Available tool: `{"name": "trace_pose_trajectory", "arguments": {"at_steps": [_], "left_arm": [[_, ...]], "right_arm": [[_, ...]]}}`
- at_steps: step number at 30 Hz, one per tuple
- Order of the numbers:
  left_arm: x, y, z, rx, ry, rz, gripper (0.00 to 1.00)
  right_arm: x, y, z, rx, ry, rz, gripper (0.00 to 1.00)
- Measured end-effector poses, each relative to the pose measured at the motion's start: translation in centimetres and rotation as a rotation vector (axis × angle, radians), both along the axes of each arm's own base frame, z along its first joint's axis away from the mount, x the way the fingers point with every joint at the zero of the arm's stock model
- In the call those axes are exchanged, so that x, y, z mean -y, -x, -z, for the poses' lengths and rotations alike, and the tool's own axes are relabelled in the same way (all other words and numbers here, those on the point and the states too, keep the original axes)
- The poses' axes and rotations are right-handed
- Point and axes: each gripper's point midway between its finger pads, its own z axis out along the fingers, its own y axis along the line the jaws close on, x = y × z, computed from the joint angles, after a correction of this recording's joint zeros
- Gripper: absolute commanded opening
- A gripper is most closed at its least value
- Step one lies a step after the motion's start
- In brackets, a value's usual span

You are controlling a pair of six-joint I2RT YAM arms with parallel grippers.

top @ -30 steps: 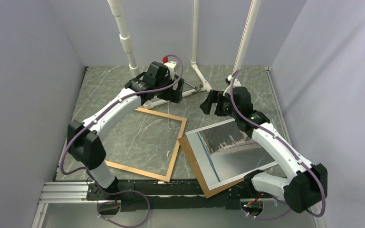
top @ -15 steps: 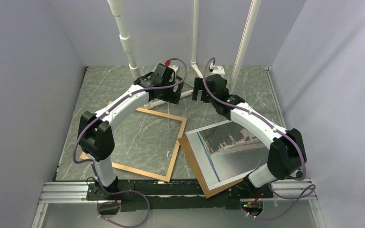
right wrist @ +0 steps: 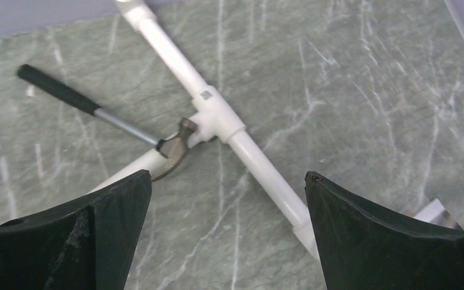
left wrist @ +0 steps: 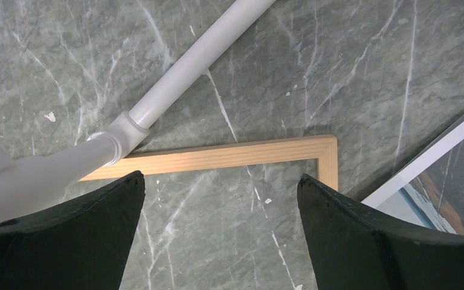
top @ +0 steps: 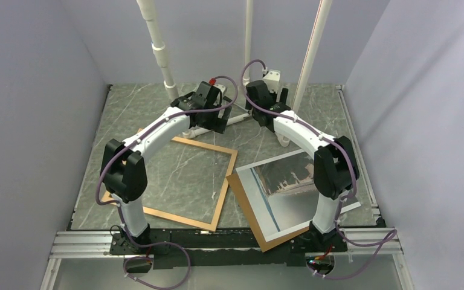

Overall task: Put the photo into the frame
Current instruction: Move the distractor to the center of the board.

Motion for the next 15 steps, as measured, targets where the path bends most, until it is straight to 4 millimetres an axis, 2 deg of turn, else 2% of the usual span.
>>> {"name": "trace_pose_trajectory", "arguments": {"at_steps": [6,9,15], "left_arm": [[-0.3,-0.1,0.3,0.000,-0.019,0.014,0.99],[-0.5,0.1,0.7,-0.009,-0.030,0.021,0.99],[-0.9,0.7,1.8,-0.034,-0.051,0.030,0.99]], "right_arm": [[3.6,-0.4,1.0,-0.032,0.003,0.095,1.00],[4.1,-0.6,1.5,-0.029,-0.035,0.109,1.00],[5.9,0.5,1.7,-0.029,-0.083,0.139,1.00]]}}
